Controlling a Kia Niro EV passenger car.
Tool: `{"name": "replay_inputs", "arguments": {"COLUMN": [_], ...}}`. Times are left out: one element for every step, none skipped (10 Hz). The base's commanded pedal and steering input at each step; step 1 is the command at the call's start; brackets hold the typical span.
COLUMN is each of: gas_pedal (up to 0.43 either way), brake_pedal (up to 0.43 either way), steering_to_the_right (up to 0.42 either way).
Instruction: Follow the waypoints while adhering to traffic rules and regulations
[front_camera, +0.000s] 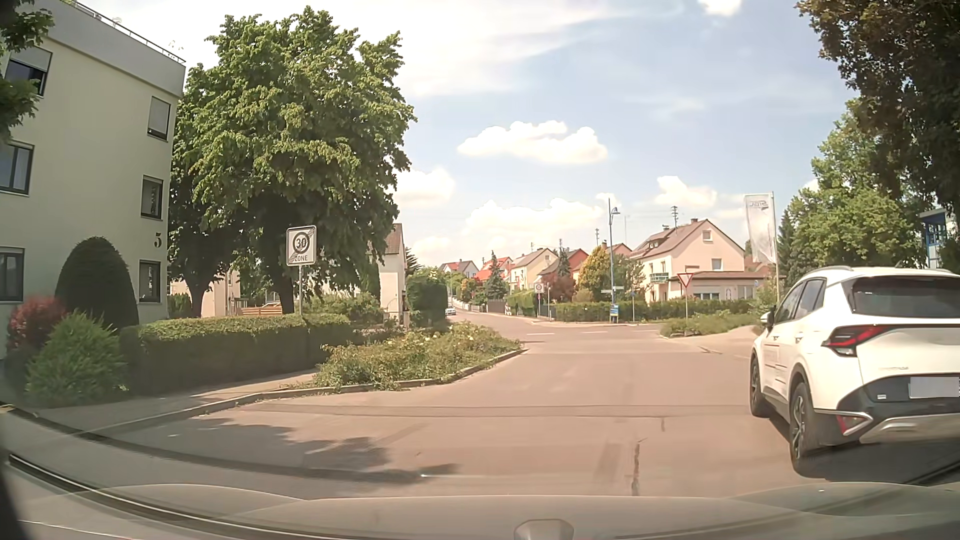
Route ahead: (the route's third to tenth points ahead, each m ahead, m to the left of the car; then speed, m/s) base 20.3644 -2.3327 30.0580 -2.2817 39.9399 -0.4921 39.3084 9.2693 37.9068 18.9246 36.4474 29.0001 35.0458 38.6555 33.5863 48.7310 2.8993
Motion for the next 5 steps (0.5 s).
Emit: {"name": "replay_inputs", "arguments": {"gas_pedal": [0.157,0.157,0.157,0.157,0.157], "brake_pedal": [0.000,0.000,0.000,0.000,0.000], "steering_to_the_right": [0.031,0.050,0.053,0.058,0.076]}}
